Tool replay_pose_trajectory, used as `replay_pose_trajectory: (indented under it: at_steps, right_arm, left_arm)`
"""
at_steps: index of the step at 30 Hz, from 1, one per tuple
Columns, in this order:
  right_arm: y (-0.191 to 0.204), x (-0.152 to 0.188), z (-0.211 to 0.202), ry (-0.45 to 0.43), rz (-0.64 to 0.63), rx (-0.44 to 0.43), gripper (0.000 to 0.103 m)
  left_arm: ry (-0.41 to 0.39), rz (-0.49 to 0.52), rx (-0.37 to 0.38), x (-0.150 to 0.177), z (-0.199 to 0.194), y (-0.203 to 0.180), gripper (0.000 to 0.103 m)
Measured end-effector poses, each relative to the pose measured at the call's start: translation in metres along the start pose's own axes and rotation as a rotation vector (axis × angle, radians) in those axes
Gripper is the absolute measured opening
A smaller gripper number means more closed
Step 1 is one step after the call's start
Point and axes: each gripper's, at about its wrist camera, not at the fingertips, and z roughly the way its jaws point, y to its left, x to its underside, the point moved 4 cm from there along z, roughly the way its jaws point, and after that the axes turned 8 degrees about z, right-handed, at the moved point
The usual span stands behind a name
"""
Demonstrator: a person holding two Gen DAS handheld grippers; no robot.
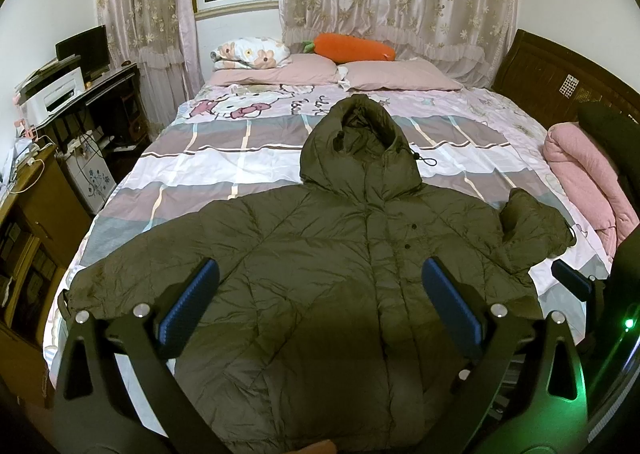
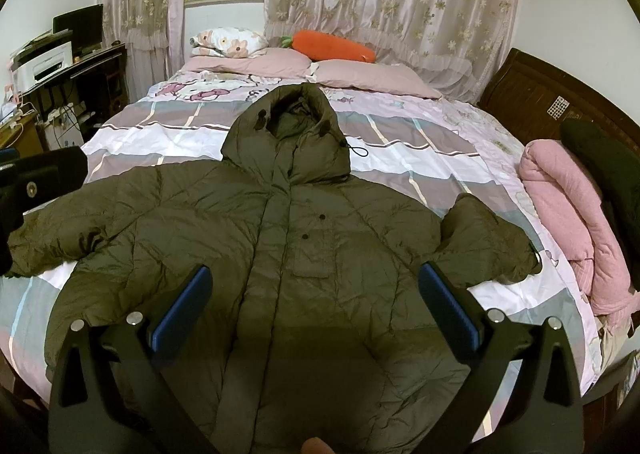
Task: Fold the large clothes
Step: 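Grasp the jacket sleeve cuff with the right tool and lift it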
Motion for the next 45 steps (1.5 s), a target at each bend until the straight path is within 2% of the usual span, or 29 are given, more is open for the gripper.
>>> replay_pose_trajectory:
  at_steps: [7,12,16,18,20,23,25,27,28,29,31,33,35,39,41,43,44,45]
  right_arm:
    - [0.001,0.005,0.002,0.004,-0.001,-0.001,0.102]
    - [0.001,0.015,0.006,0.024,0.012,0.002,0.102]
    - [-0.001,0.019,0.007,0.044,0.024,-0.002,0.102]
    - [-0.007,0.007,0.007,0.058,0.03,-0.005,0.102]
    - [-0.023,-0.002,0.011,0.072,0.074,-0.006,0.102]
    - [-0.073,-0.024,0.03,0.107,0.226,-0.019,0.102]
    - [-0.108,-0.034,0.047,0.134,0.325,-0.095,0.102]
    - [-0.16,-0.037,0.075,0.178,0.5,-0.212,0.102]
    - [-0.19,-0.036,0.091,0.215,0.605,-0.209,0.102]
    - [-0.214,-0.036,0.105,0.25,0.681,-0.176,0.102]
    - [-0.276,-0.036,0.133,0.28,0.798,-0.046,0.102]
    - [-0.321,-0.031,0.152,0.274,0.829,0.084,0.102]
    - [-0.364,-0.012,0.175,0.292,0.885,0.169,0.102]
    - [-0.415,0.043,0.212,0.398,1.227,0.156,0.079]
    - [-0.421,0.044,0.22,0.402,1.232,0.169,0.072]
    - [-0.419,0.039,0.223,0.397,1.176,0.18,0.067]
    - [-0.416,0.037,0.225,0.4,1.152,0.175,0.061]
    - [-0.415,0.036,0.226,0.397,1.133,0.169,0.038]
  left_arm:
    - [0.004,-0.002,0.003,0.002,0.0,0.001,0.101]
    - [0.032,-0.027,0.061,0.006,0.001,0.003,0.101]
    - [0.033,-0.016,0.053,0.017,0.003,0.0,0.101]
    - [0.035,-0.016,0.057,0.018,0.006,-0.002,0.101]
    - [0.046,-0.024,0.093,0.021,0.008,-0.003,0.101]
    - [0.077,-0.037,0.15,0.018,0.019,-0.002,0.101]
    - [0.119,-0.031,0.18,0.022,0.03,-0.004,0.101]
    - [0.168,-0.02,0.2,0.029,0.045,-0.009,0.101]
    - [0.198,-0.006,0.205,0.033,0.053,-0.014,0.101]
    - [0.231,0.009,0.198,0.037,0.062,-0.02,0.101]
    - [0.268,0.033,0.186,0.039,0.077,-0.027,0.101]
    - [0.286,0.084,0.162,0.042,0.091,-0.039,0.101]
    - [0.304,0.144,0.125,0.046,0.102,-0.049,0.101]
    - [0.356,0.202,0.152,0.05,0.113,-0.064,0.101]
    - [0.364,0.209,0.163,0.048,0.115,-0.068,0.101]
    - [0.363,0.222,0.164,0.046,0.118,-0.072,0.101]
    - [0.36,0.228,0.16,0.044,0.119,-0.073,0.101]
    - [0.358,0.232,0.149,0.043,0.121,-0.073,0.101]
